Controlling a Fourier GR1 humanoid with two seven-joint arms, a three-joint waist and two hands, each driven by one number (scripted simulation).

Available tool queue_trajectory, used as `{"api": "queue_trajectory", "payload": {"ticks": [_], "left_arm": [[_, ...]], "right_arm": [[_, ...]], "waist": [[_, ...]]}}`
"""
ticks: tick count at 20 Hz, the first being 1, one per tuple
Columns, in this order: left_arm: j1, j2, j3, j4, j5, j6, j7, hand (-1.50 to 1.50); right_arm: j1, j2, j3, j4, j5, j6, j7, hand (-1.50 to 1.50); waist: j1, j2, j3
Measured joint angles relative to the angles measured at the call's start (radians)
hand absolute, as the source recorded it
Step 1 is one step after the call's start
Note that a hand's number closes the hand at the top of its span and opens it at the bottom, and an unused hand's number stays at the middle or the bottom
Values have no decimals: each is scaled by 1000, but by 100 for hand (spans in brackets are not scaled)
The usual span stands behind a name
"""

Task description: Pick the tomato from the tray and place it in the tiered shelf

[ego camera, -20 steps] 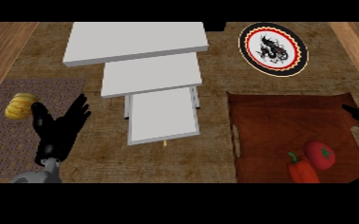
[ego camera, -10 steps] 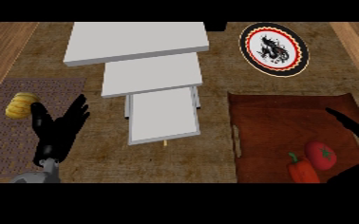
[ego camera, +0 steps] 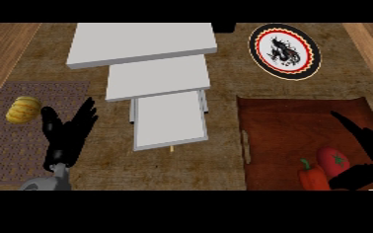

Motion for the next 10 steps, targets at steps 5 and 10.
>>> {"api": "queue_trajectory", "payload": {"ticks": [5,10], "left_arm": [[11,-2,24,-18,-2,-27,11,0],[13,-9,45,-16,-13,-49,8,0]], "right_arm": [[-25,36,-25,44,36,1,-44,-150],[-55,56,-41,129,83,0,-129,150]], "waist": [[-1,-1,-2],[-1,-1,-5]]}}
